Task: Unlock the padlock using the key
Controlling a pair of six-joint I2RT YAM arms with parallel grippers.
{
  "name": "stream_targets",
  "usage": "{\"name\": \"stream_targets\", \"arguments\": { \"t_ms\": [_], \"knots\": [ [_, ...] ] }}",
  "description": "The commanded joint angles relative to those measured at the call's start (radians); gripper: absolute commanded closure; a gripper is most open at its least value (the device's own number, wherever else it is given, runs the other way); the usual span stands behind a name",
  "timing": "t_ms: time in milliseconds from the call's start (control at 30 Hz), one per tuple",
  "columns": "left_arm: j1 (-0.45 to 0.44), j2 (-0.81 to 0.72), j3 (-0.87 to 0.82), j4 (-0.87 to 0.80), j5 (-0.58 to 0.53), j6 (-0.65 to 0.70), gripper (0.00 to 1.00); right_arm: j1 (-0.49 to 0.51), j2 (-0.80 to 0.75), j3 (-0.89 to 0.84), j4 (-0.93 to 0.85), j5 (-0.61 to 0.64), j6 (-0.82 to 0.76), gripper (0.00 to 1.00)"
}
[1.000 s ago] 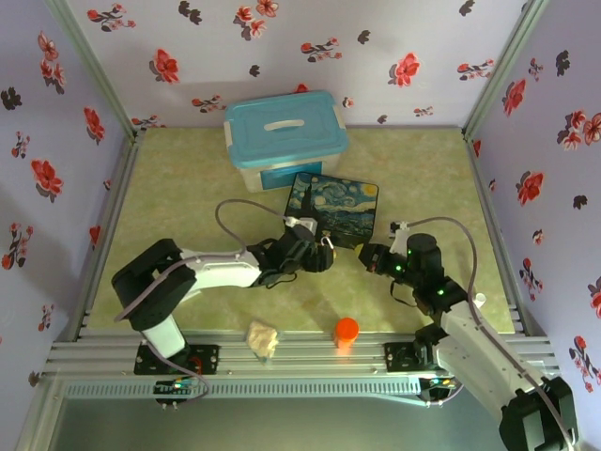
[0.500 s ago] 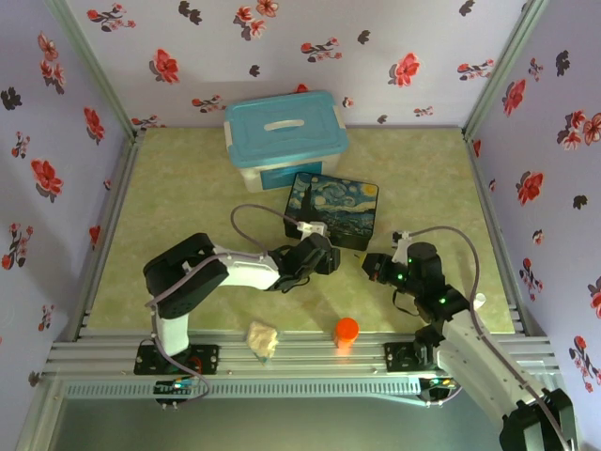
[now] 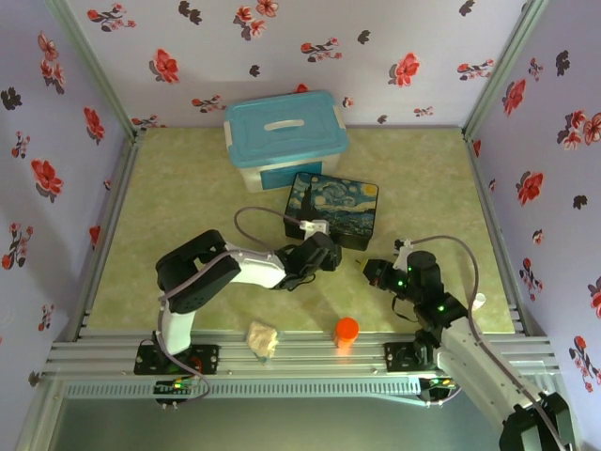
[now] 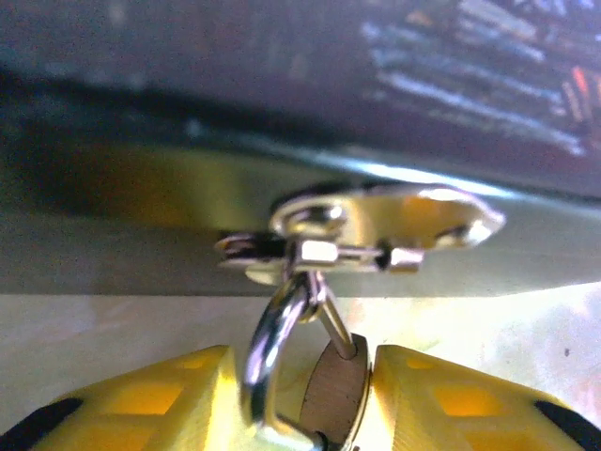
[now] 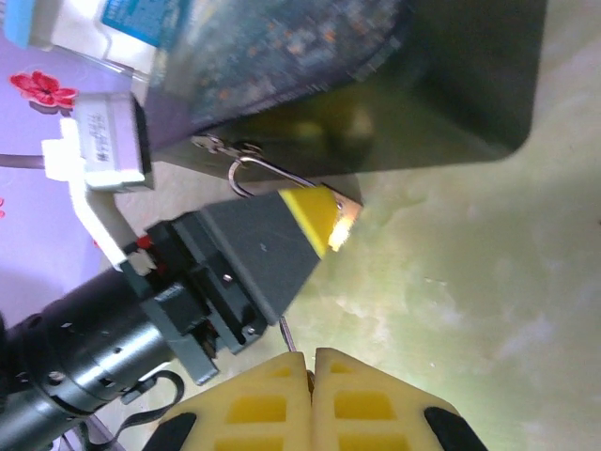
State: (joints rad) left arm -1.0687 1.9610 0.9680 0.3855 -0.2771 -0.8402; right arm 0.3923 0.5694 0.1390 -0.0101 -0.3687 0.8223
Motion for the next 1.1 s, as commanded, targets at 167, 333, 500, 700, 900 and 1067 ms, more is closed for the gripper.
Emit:
{"name": "stream_targets", "arguments": {
  "t_ms": [167,333,500,700,900,1067],
  "knots": [
    [0.006,0.090,0.054,-0.031,0.082,-0.015,0.74,-0.004,0.003,-0.054,0.106,0.044,0.079,1.00],
    [0.029,0.019,0.003,0.016,0.160,-0.078,0.87,-0.006,0.020,-0.067,0.131,0.033,0.112,1.00],
    [0.080,-0.029,-0.106,0.291,0.347,-0.331,0.98,-0.010,0.151,-0.112,0.338,0.023,0.302,1.00],
    [0.102,-0.077,-0.142,0.381,0.399,-0.448,1.00,-0.009,0.236,-0.121,0.540,0.000,0.423,1.00],
    [0.115,-0.097,-0.181,0.506,0.420,-0.556,1.00,-0.009,0.146,-0.118,0.517,0.016,0.444,1.00],
    [0.114,-0.134,-0.181,0.476,0.412,-0.564,1.00,-0.011,0.221,-0.089,0.589,0.003,0.446,1.00]
  ]
}}
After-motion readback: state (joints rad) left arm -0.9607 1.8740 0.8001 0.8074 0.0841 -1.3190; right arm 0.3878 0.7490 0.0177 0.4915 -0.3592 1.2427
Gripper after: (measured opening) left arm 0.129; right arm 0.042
